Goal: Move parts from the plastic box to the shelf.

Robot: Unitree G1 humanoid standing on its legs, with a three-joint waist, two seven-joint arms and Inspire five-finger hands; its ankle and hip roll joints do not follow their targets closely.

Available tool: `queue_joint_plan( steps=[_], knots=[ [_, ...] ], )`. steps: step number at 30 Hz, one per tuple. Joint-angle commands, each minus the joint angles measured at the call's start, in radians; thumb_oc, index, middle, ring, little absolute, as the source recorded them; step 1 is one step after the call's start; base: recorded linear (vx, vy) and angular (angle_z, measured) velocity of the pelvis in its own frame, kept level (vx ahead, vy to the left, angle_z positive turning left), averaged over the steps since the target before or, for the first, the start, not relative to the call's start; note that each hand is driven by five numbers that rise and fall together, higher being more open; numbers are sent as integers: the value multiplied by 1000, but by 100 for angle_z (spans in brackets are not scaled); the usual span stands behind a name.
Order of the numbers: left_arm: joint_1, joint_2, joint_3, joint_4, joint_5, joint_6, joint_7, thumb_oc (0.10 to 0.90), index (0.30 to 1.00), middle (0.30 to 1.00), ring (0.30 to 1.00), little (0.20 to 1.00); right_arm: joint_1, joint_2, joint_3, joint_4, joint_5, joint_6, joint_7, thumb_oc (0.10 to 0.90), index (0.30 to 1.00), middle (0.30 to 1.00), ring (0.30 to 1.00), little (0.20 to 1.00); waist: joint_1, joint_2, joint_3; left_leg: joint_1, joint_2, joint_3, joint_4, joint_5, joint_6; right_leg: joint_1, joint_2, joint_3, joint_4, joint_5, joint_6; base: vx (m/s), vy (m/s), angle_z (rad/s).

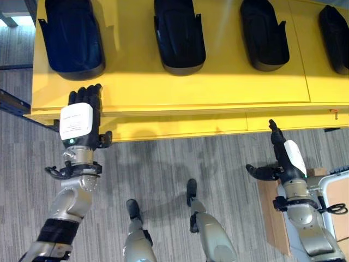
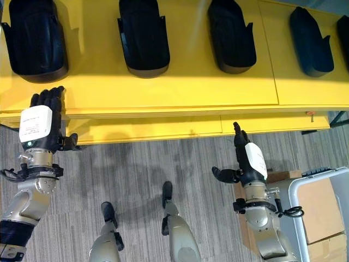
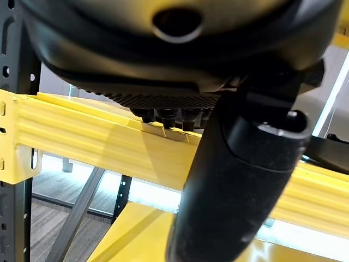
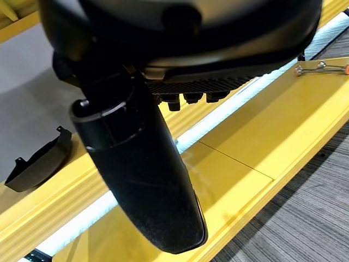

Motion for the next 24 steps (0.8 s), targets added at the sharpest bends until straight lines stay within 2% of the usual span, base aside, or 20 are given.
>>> queue_joint_plan(
  steps=[1, 11, 24],
  knots=[
    [-93, 95, 17, 56, 28, 8, 43, 900, 1000, 1000, 1000, 1000, -43, -40, -51, -47, -18, -44, -69, 900, 1000, 1000, 1000, 1000, -20, -9, -29, -60, 19, -45, 46, -16, 41, 48, -74, -16, 116, -195, 85, 0, 0, 0],
    [-148, 141, -28, 115, 50, 6, 26, 900, 1000, 1000, 1000, 1000, -46, -50, -37, -46, -20, -53, -56, 900, 1000, 1000, 1000, 1000, -22, -7, -19, -86, 9, -51, 74, -30, 45, 41, -82, -18, 121, -191, 87, 1, 3, 0],
    [-161, 194, -36, 147, 74, 0, 14, 900, 1000, 1000, 1000, 1000, -41, -61, -43, -42, -22, -62, -52, 900, 1000, 1000, 1000, 1000, -21, -5, -15, -104, 7, -58, 95, -38, 46, 37, -84, -15, 124, -192, 87, 0, 0, 0]
  ],
)
